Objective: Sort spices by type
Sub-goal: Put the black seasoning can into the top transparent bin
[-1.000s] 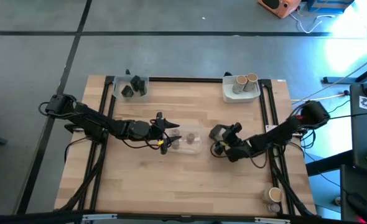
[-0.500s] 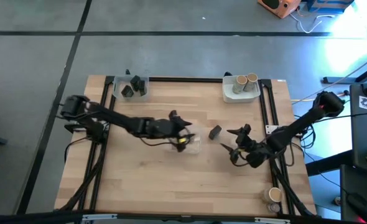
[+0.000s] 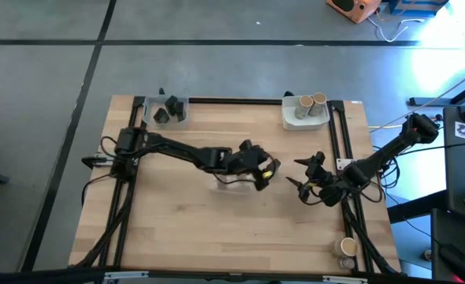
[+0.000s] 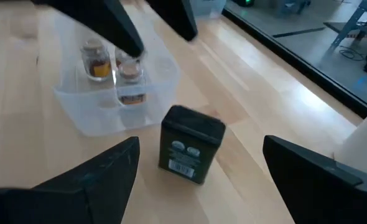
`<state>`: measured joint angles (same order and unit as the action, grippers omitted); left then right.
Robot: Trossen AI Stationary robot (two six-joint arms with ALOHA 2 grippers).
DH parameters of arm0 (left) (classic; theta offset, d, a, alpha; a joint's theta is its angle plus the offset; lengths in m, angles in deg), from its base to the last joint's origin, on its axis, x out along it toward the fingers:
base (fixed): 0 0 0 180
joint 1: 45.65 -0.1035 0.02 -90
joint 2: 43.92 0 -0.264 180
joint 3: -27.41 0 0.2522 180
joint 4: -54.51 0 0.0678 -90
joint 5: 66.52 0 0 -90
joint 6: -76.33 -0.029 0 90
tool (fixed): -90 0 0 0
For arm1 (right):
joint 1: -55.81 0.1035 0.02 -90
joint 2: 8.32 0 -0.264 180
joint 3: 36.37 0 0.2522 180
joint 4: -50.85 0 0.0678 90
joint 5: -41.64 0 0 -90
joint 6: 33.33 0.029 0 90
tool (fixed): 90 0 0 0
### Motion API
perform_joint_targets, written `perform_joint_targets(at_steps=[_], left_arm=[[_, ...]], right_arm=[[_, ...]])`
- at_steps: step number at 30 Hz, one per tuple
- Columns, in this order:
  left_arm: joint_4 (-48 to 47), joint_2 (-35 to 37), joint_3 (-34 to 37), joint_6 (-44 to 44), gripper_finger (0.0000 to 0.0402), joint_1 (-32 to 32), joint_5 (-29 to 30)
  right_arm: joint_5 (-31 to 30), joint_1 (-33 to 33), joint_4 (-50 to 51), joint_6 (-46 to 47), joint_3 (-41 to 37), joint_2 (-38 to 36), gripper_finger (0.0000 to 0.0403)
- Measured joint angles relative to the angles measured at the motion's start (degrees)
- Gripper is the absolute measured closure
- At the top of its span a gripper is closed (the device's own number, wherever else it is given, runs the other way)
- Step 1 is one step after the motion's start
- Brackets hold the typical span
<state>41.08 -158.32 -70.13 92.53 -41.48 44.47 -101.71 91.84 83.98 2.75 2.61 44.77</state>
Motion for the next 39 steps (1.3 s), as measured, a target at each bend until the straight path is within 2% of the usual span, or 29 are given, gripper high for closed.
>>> perform_joint_targets(at_steps=[11, 21, 31, 34, 39], left_arm=[[-6.5, -9.2, -11.5, 2.0, 0.0164, -2.8, -4.3], [-6.8, -12.9, -12.3, 3.6, 0.0164, -3.5, -4.9], [-4.8, -15.9, -12.3, 3.3, 0.0166, -3.5, -6.4], [-4.1, -16.5, -12.3, 3.1, 0.0182, -3.5, -6.9], [-3.9, -16.5, -12.3, 1.6, 0.0237, -3.5, -7.0]], right_arm=[[1.5, 0.0, 5.0, 0.4, 0.0, -2.6, 0.0063], [1.5, 0.0, 8.9, 5.5, 0.0, -2.5, 0.0063], [1.5, 0.0, 9.0, 5.7, 0.0, -2.4, 0.0063], [1.6, 0.0, 9.1, 5.7, 0.0, -2.3, 0.0063], [1.6, 0.0, 9.1, 5.8, 0.0, -2.3, 0.0063]])
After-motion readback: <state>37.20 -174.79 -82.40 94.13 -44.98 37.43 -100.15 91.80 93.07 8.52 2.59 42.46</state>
